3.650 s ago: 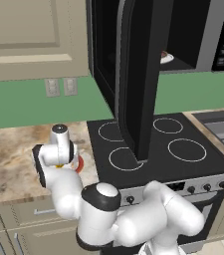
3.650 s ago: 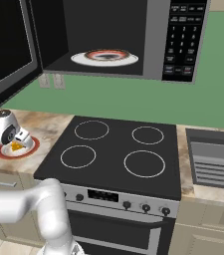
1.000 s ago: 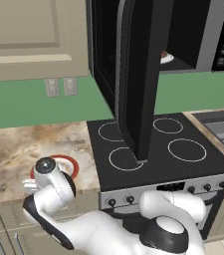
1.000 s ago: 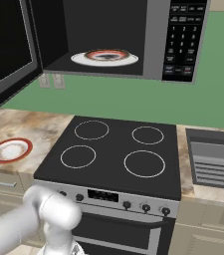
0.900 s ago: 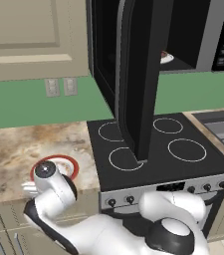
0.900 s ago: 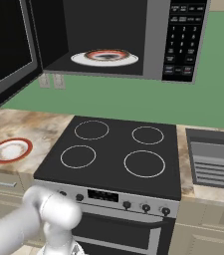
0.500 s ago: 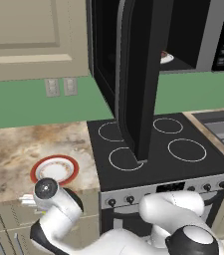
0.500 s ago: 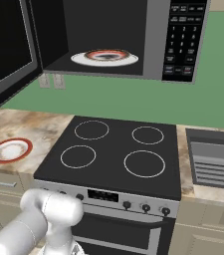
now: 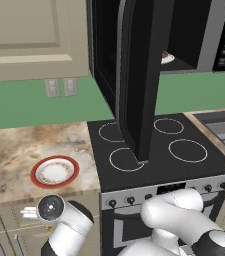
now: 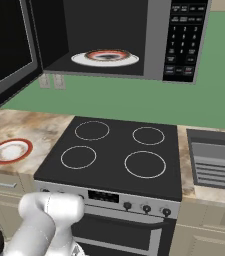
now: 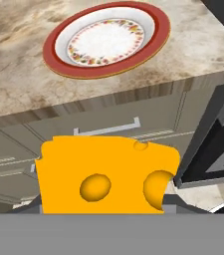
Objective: Pick the cheese from the counter and place it in the microwave. Then turn on the microwave.
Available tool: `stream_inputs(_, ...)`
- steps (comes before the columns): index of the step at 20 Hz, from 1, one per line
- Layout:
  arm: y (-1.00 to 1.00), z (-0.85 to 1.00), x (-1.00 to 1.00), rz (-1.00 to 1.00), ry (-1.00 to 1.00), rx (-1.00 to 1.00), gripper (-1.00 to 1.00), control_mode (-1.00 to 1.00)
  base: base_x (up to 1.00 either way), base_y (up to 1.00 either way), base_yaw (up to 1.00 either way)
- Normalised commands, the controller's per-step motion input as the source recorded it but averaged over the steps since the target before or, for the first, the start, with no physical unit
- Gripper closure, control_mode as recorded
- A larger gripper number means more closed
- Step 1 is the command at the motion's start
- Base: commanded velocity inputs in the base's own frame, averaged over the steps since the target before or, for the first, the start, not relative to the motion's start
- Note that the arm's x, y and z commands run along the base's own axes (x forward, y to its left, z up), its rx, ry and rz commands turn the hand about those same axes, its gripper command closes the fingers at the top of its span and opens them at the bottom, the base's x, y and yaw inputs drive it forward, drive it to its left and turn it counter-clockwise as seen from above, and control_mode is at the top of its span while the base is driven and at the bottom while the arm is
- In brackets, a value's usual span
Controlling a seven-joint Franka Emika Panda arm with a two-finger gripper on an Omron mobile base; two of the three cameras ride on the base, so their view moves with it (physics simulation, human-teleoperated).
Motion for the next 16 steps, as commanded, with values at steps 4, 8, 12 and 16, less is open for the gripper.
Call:
stream_inputs(4,-0.15,0.24,-0.33,-0.05,0.00,0.00,1.00,-1.00,0.00,0.00,0.00)
stream_inputs(8,-0.19,0.19,-0.35,-0.07,0.00,0.01,1.00,-1.00,0.00,0.00,0.00)
stream_inputs(12,-0.22,0.20,-0.29,-0.09,0.03,0.01,1.00,-1.00,0.00,0.00,0.00)
stream_inputs(16,-0.26,0.22,-0.25,-0.09,0.06,0.02,1.00,-1.00,0.00,0.00,0.00)
